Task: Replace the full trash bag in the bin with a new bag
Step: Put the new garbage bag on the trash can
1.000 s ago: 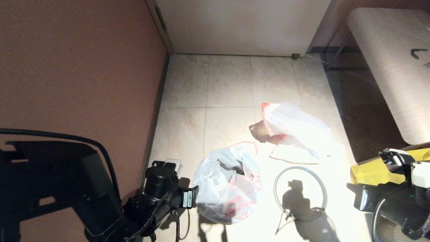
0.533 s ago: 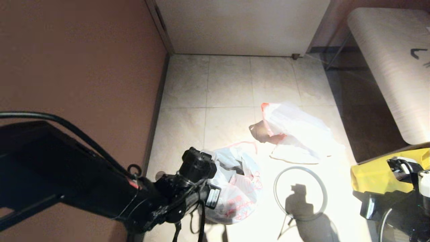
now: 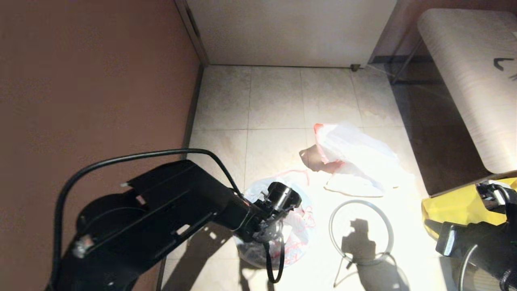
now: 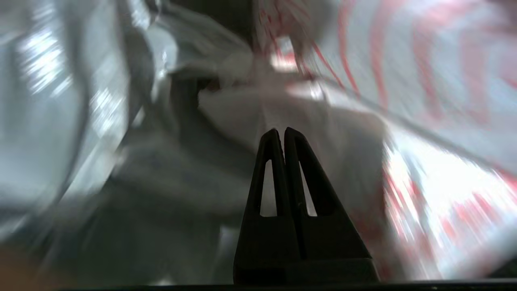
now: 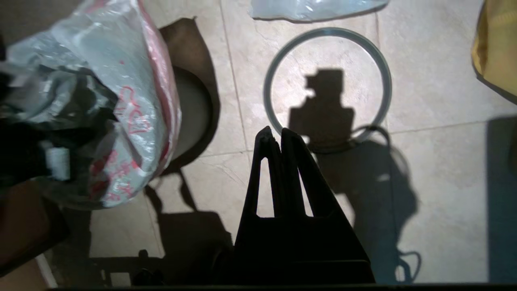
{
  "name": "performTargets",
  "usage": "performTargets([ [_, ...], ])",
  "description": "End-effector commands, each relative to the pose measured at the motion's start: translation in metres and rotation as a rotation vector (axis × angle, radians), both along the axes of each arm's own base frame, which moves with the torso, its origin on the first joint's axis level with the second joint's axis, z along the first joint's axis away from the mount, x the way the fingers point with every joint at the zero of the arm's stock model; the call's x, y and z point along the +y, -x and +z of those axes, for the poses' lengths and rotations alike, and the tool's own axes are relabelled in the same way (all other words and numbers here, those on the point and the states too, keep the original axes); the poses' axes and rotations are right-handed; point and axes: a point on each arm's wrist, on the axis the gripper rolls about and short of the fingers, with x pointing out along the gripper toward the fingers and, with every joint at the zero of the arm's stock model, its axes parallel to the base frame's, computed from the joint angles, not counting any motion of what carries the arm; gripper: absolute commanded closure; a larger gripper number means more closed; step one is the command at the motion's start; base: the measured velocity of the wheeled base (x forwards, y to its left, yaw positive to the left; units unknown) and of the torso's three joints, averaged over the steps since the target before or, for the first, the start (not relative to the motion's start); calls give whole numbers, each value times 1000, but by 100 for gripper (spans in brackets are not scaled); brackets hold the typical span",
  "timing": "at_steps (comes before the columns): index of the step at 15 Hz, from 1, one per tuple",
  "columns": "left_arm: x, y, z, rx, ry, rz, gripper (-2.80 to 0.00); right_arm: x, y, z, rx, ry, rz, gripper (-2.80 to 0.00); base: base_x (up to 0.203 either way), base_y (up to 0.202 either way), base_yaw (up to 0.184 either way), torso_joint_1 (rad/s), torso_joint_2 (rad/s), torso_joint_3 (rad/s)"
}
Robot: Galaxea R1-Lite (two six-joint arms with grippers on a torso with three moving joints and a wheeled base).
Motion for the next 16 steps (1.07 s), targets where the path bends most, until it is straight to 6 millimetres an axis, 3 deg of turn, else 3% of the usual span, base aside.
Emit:
performTargets([
  [1,-11,-27,-65,38,-39,21,0,-2,10,10,-64,-28,14,0,0,0,0,0,0,0],
  [6,-7,-81,-112,-19,-9,102,0,-8,34,40,-232,-79,19,0,0,0,0,0,0,0],
  [11,-6,-91,-124,-47,-20,128,0,-11,46,55,-113,-64,17,0,0,0,0,0,0,0],
  [14,-8,-87,-94,-84,-10,148,0,-11,47,56,-77,-52,15,0,0,0,0,0,0,0],
  [16,-10,-73,-38,-127,33,134,0,-12,47,50,-43,-45,11,0,0,0,0,0,0,0],
])
